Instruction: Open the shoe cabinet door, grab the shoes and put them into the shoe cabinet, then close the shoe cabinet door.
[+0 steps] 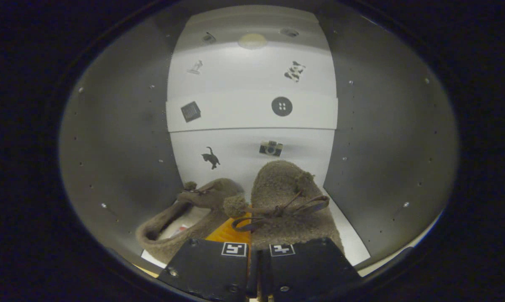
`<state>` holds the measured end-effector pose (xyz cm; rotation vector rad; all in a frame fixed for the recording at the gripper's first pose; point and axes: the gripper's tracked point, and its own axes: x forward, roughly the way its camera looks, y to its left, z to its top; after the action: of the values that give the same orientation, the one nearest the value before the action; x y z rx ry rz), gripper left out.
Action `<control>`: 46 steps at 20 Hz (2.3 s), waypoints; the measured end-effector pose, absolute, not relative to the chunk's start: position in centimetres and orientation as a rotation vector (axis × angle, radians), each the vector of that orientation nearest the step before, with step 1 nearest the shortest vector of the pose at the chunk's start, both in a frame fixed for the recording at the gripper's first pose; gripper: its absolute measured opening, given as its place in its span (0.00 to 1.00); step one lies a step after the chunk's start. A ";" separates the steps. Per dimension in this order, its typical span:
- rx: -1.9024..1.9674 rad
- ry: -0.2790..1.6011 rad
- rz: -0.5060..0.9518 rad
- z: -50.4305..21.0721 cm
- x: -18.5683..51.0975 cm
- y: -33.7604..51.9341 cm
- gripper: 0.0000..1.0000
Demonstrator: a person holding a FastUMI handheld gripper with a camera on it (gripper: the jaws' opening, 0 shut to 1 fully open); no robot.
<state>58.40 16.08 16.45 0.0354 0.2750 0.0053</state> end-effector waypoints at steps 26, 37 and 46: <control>-0.055 0.156 0.008 21.3 47.9 18.0 0.85; 0.013 0.039 0.110 23.3 28.1 20.2 1.00; 0.035 -0.055 0.042 24.0 11.9 11.6 1.00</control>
<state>11.90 11.57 23.99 0.0347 -0.0552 0.0420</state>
